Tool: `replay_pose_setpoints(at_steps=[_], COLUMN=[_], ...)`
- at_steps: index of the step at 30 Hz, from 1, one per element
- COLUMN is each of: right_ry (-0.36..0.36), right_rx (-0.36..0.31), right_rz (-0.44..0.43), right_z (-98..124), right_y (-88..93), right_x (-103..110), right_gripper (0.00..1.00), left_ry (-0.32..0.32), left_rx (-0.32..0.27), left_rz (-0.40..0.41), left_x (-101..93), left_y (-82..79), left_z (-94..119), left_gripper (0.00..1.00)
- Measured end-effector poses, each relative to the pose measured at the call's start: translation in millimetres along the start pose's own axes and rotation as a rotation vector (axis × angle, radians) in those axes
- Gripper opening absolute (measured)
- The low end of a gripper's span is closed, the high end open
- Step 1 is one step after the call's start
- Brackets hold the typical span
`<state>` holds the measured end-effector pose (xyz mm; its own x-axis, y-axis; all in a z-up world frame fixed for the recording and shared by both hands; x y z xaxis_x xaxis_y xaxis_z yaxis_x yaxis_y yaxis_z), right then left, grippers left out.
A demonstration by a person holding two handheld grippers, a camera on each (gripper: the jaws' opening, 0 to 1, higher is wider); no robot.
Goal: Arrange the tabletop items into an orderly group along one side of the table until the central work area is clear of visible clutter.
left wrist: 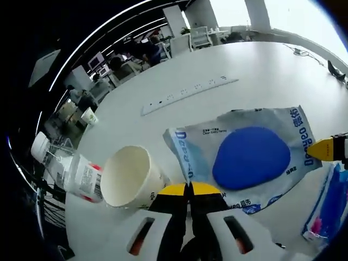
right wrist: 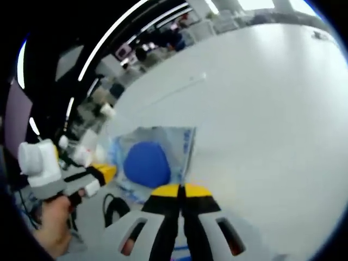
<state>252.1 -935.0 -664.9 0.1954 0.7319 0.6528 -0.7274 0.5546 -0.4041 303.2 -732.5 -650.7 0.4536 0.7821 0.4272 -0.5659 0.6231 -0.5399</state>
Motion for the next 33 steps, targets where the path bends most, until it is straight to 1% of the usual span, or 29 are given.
replay_pose_setpoints(at_steps=[6,12,22,24,26,33], right_ry=[-0.005,-0.003,-0.005,-0.007,-0.004,-0.006], right_rx=[-0.006,-0.007,-0.014,-0.018,-0.018,-0.019], right_rz=[0.004,0.009,0.015,0.007,0.012,0.023], right_z=[-4.3,-5.8,-8.8,-9.5,-10.3,-12.2], right_y=[-3.3,-4.5,-4.9,-4.7,-4.6,-4.9], right_x=[0.4,0.0,-1.9,-2.1,-2.3,-4.0], right_gripper=[0.00,0.00,0.00,0.00,0.00,0.00], left_ry=[0.002,0.006,0.012,0.012,0.012,0.017], left_rx=[0.011,0.017,0.006,-0.001,-0.002,-0.007], left_rz=[-0.005,0.011,0.032,0.059,0.068,0.075], left_x=[1.0,0.7,2.4,3.6,3.7,4.3], left_y=[1.9,3.5,5.6,6.7,7.7,9.4], left_z=[-5.3,-7.9,-11.8,-12.1,-12.7,-12.6], left_gripper=[0.00,0.00,0.00,0.00,0.00,0.01])
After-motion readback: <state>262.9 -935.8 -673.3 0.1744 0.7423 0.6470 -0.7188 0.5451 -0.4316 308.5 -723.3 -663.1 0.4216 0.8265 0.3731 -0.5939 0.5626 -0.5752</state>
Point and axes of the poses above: the point that each gripper's makers call its tool centre point, and the gripper's own axes: z roughly backward along the fingers, x roughly to its left, y roughly out of its underside, the point moved 9 cm from there along z, roughly backward along the fingers, and after that the axes turned 14 degrees about -z, right-handed, at the moved point
